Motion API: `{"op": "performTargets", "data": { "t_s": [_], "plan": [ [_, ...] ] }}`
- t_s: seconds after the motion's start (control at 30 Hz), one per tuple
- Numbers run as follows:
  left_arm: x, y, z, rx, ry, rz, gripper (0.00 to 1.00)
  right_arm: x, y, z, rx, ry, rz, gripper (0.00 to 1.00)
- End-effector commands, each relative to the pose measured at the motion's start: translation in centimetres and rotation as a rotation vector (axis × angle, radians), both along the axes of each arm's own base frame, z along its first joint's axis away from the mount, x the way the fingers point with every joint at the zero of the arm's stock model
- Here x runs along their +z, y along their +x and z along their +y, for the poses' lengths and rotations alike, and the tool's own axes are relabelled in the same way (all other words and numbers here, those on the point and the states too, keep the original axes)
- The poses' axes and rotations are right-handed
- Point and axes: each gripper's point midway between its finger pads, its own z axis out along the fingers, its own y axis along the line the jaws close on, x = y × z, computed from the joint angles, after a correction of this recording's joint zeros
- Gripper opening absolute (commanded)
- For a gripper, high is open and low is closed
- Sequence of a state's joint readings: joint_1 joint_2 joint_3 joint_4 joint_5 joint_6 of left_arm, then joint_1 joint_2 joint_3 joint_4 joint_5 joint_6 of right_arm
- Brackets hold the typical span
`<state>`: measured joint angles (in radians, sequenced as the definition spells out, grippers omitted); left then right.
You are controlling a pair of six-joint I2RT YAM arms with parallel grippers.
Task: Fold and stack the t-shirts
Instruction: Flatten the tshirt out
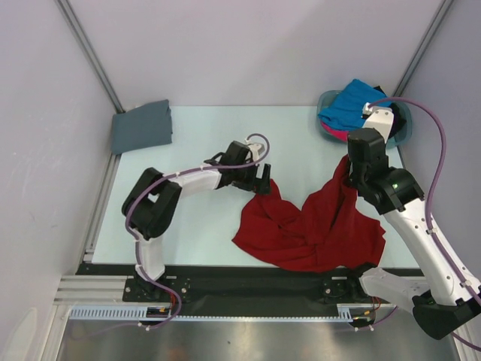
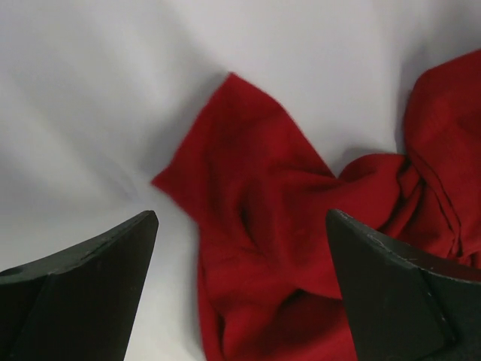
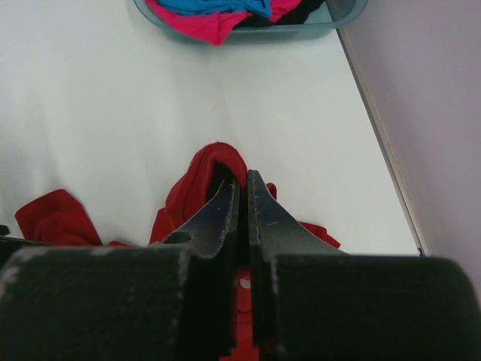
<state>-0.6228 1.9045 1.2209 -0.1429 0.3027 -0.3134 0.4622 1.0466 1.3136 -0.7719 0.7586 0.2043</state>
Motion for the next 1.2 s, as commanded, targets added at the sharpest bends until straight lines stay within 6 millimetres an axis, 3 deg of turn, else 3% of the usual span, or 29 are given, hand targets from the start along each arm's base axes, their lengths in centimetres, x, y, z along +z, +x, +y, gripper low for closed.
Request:
{"op": "performTargets", "data": {
  "t_s": [0.0,0.23,0.33,0.37,0.4,0.43,0.47,0.6,0.73,0.77,0.87,0.9,0.97,1.0,1.07,1.1,1.17],
  "plan": [
    [1.5,-1.1,-3.7,-0.083,-0.045,-0.006,1.0,2.0,0.5,0.3,0.014,0.037,-0.073,0.0],
    [0.5,-2.0,-6.0,-0.098,-0.011,-0.001,1.0,1.7,0.4,0.3,0.019,0.041,-0.071,0.0],
    [0.1,-1.8,-6.0,-0.096,0.0,0.008,0.69,1.7,0.4,0.3,0.022,0.044,-0.071,0.0],
    [-0.1,-1.7,-5.7,-0.082,0.018,0.004,0.37,1.6,0.3,0.2,0.02,0.043,-0.07,0.0],
    [-0.2,-1.5,-5.5,-0.072,0.032,0.002,0.25,1.6,0.4,0.2,0.021,0.043,-0.071,0.0],
    [0.0,-1.2,-5.4,-0.064,0.04,-0.005,0.06,1.6,0.4,0.2,0.024,0.044,-0.071,0.0],
    [0.0,-1.1,-5.0,-0.055,0.062,-0.012,0.0,1.6,0.3,0.2,0.023,0.045,-0.071,0.0],
    [1.6,-0.3,-3.8,-0.019,0.11,-0.065,0.0,1.6,0.3,0.2,0.028,0.044,-0.073,0.0],
    [8.4,1.1,-1.8,0.052,0.13,-0.212,0.0,2.2,0.0,0.2,0.043,0.048,-0.089,0.0],
    [12.0,1.0,-1.2,0.058,0.103,-0.271,0.0,2.5,-0.1,0.2,0.048,0.046,-0.096,0.0],
    [18.4,1.5,1.5,0.136,0.099,-0.386,0.01,4.0,-0.9,0.0,0.062,0.065,-0.141,0.0],
    [22.4,0.9,2.6,0.161,0.05,-0.452,0.0,4.5,-1.2,-0.2,0.067,0.066,-0.151,0.0],
    [25.9,0.0,4.7,0.205,0.038,-0.508,0.0,6.1,-1.9,-0.2,0.084,0.083,-0.186,0.0],
    [29.2,-1.1,5.9,0.223,-0.005,-0.559,0.0,6.4,-2.3,-0.4,0.093,0.08,-0.186,0.0],
    [31.0,-2.5,7.4,0.243,-0.016,-0.574,0.0,7.8,-2.9,0.3,0.15,0.104,-0.209,0.0],
    [33.1,-3.8,8.7,0.262,-0.054,-0.609,0.0,7.8,-3.2,0.8,0.179,0.119,-0.205,0.0],
    [34.2,-5.3,10.5,0.301,-0.072,-0.615,0.0,8.8,-4.2,0.6,0.192,0.15,-0.236,0.0]
  ]
}}
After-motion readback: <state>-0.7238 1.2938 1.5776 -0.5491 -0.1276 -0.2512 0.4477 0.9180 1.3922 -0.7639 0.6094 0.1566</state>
